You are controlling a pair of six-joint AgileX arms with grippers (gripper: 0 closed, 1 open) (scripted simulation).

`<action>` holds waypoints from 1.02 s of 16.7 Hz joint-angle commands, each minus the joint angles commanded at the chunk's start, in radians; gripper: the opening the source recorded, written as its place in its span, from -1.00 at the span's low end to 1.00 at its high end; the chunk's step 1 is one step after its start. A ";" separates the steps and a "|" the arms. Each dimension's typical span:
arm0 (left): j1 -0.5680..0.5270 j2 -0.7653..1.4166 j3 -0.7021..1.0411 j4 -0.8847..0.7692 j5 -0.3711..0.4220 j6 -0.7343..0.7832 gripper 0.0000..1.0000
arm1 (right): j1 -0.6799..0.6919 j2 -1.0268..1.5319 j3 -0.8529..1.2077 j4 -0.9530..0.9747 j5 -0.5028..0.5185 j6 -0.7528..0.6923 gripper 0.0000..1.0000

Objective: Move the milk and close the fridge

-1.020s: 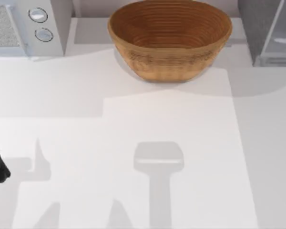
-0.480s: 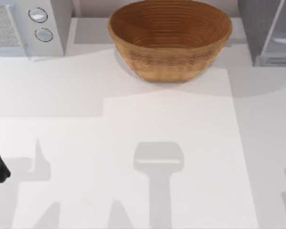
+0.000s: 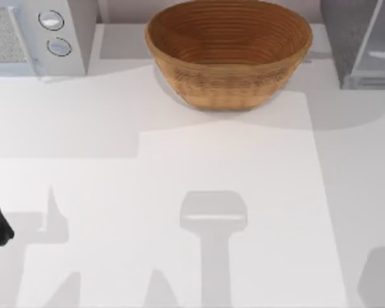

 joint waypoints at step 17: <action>0.000 0.000 0.000 0.000 0.000 0.000 1.00 | -0.609 0.637 0.187 -0.045 -0.204 -0.356 1.00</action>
